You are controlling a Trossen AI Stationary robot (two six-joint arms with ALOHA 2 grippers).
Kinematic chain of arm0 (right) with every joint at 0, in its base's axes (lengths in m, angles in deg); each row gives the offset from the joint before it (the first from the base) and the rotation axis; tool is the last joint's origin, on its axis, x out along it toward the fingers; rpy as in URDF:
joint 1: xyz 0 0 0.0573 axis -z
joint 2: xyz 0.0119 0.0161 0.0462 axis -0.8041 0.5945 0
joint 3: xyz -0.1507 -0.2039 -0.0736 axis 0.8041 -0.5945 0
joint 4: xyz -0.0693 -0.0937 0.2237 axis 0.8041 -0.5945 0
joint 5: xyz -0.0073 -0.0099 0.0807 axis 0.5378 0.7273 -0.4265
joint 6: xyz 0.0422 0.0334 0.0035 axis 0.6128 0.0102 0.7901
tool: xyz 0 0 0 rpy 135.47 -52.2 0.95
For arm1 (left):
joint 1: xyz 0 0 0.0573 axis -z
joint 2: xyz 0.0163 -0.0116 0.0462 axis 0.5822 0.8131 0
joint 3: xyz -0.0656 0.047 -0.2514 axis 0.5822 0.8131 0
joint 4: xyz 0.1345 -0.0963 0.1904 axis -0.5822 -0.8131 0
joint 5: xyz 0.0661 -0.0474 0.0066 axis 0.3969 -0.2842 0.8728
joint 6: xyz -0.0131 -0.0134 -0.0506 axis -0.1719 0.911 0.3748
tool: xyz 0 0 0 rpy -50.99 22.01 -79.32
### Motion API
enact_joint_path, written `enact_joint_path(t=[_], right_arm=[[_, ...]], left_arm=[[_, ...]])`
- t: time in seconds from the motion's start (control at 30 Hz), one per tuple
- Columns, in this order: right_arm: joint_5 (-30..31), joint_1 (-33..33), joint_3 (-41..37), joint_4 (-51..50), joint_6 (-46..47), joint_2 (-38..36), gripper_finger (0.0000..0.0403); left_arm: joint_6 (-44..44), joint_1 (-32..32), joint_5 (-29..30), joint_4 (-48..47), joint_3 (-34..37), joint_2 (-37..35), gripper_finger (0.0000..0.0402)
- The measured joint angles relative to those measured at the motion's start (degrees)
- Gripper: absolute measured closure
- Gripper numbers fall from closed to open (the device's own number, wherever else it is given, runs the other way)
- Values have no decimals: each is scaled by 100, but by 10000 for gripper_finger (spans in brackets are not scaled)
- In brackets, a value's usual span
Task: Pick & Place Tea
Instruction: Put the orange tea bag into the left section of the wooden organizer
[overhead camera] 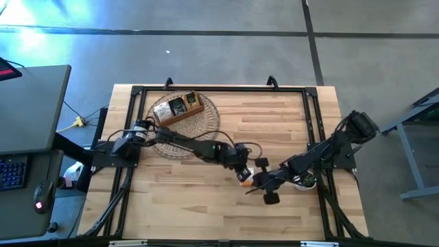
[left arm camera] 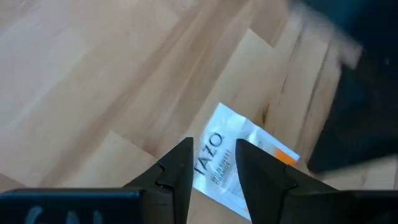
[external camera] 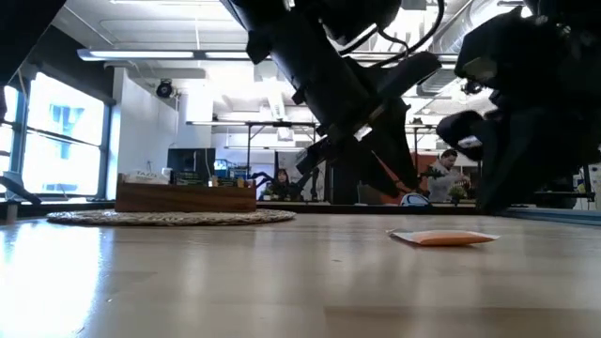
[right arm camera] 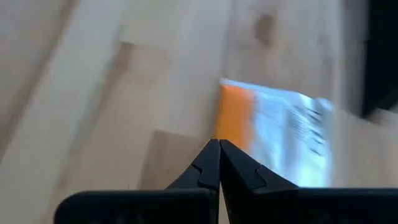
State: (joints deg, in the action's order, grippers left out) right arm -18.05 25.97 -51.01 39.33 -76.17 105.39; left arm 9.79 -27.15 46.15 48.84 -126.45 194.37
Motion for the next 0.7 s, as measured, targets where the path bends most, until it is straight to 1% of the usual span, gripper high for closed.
enact_joint_path(t=[0.07,0.13,0.2,0.27,0.3,0.37,0.5,0.7], right_arm=[[-123,0,4,295,-15,218,401],[-97,0,4,457,-37,440,401],[-55,2,7,478,-125,591,401],[-9,15,24,462,-161,677,401],[-7,15,33,406,-161,696,401],[0,17,33,299,-169,702,401],[6,17,35,176,-301,670,402],[-5,53,30,66,-382,673,402]], left_arm=[[-42,-70,-21,-2,0,0,282],[-34,-104,-147,-6,0,0,282],[-36,-105,-216,-2,0,0,282],[-36,-101,-254,103,-18,156,282],[-38,-97,-254,155,-22,248,282],[-41,-88,-280,-60,31,304,283],[-44,-93,-286,40,-15,425,283],[-33,-95,-509,65,-2,428,283]])
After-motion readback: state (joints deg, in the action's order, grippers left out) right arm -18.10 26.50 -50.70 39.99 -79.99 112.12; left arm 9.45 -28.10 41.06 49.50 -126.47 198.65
